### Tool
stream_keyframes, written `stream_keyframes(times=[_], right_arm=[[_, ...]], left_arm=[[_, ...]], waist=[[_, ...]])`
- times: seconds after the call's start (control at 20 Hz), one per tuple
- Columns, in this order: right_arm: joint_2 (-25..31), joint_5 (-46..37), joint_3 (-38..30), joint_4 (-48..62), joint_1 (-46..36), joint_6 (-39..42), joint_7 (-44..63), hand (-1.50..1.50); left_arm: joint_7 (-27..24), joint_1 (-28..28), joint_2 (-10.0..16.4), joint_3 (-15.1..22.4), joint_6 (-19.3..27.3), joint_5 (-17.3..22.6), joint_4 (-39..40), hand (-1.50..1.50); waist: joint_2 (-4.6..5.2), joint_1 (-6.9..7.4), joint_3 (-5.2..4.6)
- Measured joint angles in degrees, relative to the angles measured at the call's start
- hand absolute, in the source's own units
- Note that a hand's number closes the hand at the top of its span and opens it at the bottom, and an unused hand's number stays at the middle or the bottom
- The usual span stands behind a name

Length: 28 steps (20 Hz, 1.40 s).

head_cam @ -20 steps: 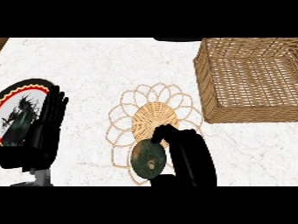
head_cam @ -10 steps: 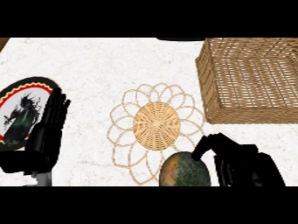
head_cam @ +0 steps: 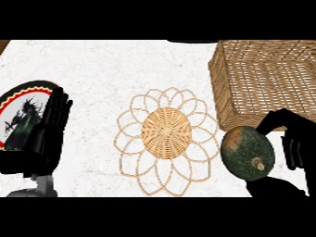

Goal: Pick the squash from the placemat and place it in the basket

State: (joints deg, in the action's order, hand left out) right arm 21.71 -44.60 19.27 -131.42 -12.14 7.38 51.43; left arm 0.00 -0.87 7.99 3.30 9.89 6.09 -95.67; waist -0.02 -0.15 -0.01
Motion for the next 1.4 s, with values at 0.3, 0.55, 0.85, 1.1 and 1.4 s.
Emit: stream_keyframes(times=[0.3,0.55,0.85,1.1,1.4], right_arm=[[1.37,6.02,-11.70,4.07,2.59,0.47,-9.13,1.50],[2.42,9.55,-19.80,10.57,3.71,-0.04,-18.05,1.50],[3.58,9.77,-24.48,18.36,2.20,1.27,-24.84,1.50],[3.46,6.78,-25.09,27.48,1.39,-0.54,-32.19,1.50],[3.31,6.42,-27.97,35.56,0.27,-1.64,-38.88,1.50]], left_arm=[[0.26,-0.05,-1.10,0.52,0.20,-1.57,-0.22,0.00],[1.63,-0.06,-1.36,0.21,-0.20,-1.73,-1.39,0.00],[0.31,1.55,-2.18,0.01,-0.94,-2.27,-1.52,0.00],[0.64,1.01,-2.25,-0.77,-1.45,-2.52,-1.11,0.00],[0.82,1.16,-3.29,-0.59,-1.44,-3.43,-1.43,0.00]], waist=[[0.01,0.09,0.02],[0.02,0.17,0.03],[0.02,0.27,0.02],[0.04,0.34,0.02],[0.03,0.30,0.01]])
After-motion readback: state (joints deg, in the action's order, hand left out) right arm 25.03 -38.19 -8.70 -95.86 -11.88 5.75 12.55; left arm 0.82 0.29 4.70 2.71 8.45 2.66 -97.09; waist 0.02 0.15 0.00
